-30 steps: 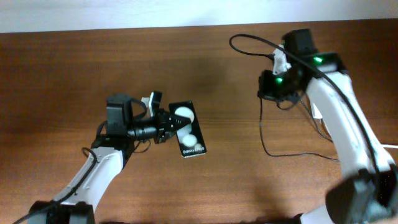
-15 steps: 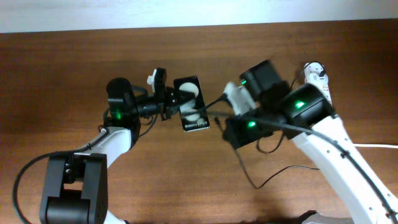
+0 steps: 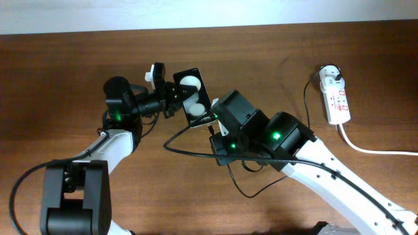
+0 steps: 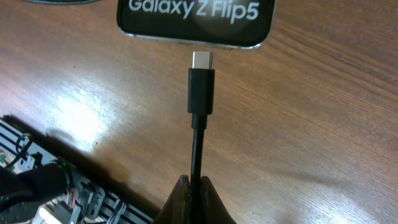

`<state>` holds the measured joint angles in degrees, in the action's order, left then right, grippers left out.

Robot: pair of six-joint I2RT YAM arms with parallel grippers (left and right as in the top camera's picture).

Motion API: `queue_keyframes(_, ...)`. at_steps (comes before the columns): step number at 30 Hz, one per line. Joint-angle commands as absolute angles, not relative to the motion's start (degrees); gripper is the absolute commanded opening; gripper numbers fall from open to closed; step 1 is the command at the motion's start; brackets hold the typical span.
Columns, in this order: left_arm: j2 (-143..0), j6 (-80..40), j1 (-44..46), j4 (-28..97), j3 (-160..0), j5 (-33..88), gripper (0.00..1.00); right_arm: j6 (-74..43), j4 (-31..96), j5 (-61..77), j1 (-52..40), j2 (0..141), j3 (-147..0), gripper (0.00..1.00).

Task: Plug charger to phone and switch on socket
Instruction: 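Bring the USB-C plug with the right gripper to the phone's bottom port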

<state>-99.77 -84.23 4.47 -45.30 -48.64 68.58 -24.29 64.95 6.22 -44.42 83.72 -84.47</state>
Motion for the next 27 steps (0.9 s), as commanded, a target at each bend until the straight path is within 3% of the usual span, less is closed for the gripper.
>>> queue_keyframes(1, -99.42, -82.63, 4.32, -45.87, -50.04, 68.71, 0.00, -26.02, 64.49, 6.20, -44.73, 83.64, -84.14, 0.04)
queue_keyframes(27, -99.42, -84.82, 4.32, -45.84, -50.04, 70.22, 0.00, -26.00, 63.37, 10.28, -44.62, 85.67, -84.14, 0.04)
